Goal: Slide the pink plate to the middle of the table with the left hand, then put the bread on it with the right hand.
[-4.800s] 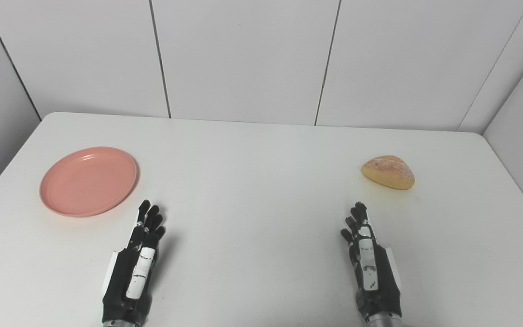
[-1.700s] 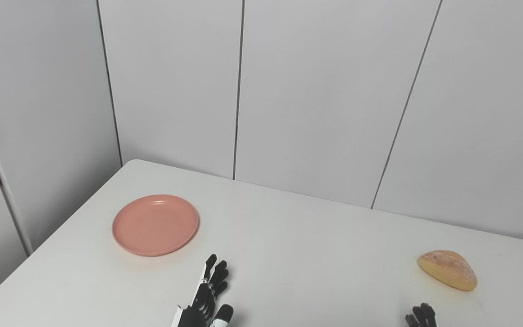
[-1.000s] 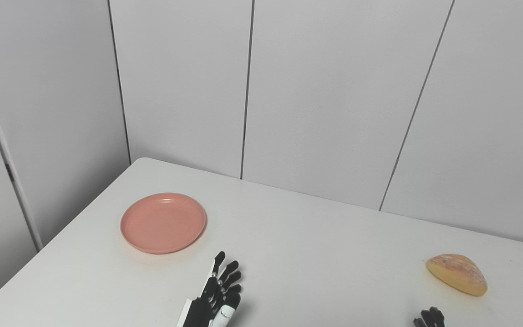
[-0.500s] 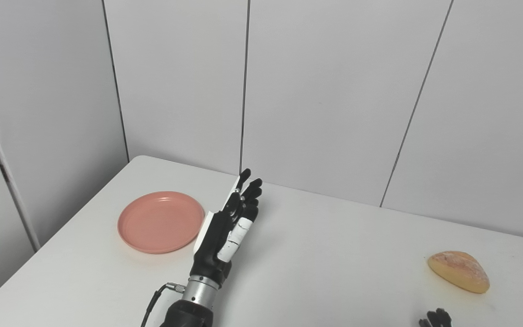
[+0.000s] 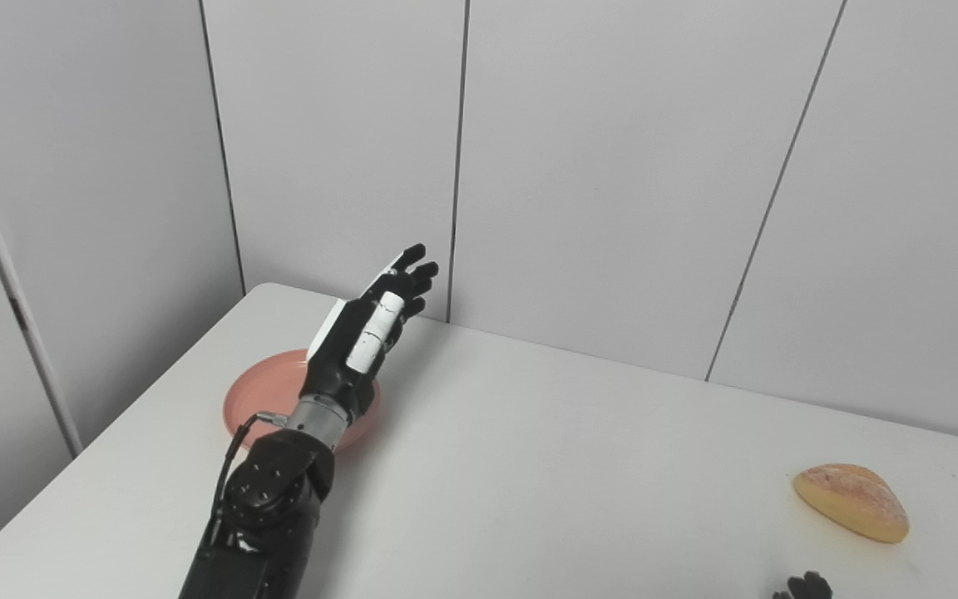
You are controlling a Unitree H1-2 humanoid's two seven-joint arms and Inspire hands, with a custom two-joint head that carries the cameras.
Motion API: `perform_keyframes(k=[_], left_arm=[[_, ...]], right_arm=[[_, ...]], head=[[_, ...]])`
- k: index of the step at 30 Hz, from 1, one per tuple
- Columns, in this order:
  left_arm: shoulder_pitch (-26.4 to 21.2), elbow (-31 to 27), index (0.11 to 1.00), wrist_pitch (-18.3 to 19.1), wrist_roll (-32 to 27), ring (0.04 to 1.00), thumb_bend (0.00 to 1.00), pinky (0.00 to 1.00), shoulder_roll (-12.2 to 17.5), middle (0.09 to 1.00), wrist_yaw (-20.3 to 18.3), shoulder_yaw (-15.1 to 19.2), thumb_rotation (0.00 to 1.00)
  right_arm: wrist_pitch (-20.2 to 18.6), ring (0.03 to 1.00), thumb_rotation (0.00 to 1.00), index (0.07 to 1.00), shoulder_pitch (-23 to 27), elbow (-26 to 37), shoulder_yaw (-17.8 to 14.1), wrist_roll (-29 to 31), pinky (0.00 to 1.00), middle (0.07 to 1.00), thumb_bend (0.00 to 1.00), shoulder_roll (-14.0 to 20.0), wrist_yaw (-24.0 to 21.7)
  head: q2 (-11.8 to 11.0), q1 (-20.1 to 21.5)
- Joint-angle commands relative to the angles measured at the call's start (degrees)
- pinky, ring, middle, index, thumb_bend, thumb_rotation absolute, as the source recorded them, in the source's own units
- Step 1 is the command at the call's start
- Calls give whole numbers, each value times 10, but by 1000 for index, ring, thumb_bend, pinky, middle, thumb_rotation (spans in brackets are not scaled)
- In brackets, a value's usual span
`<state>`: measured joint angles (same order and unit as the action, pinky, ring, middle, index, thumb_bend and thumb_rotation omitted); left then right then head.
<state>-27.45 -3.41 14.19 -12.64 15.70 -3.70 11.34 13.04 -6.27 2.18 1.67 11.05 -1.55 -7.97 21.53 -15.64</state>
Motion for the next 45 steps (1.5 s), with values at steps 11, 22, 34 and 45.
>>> perform_keyframes(k=[11, 22, 34, 45], left_arm=[[-86, 88, 883, 36, -20, 927, 963, 990, 81, 879, -10, 39, 813], [-117, 279, 926, -94, -63, 954, 965, 995, 145, 917, -127, 58, 794], [-157, 497, 965, -230, -85, 941, 957, 975, 191, 931, -205, 82, 781], [-182, 620, 945, -305, -84, 919, 946, 952, 220, 906, -201, 98, 750]], right_arm=[[-33, 1000, 1000, 1000, 11, -41, -25, -2, 1000, 1000, 883, 25, 14], [-31, 1000, 1000, 1000, 11, -44, -26, 0, 1000, 1000, 866, 25, 12], [-32, 1000, 1000, 1000, 9, -42, -26, -3, 1000, 1000, 866, 28, 11], [-32, 994, 1000, 1000, 5, -40, -26, -7, 1000, 1000, 874, 32, 10]], head=[[1, 0], [1, 0], [2, 0], [5, -1]])
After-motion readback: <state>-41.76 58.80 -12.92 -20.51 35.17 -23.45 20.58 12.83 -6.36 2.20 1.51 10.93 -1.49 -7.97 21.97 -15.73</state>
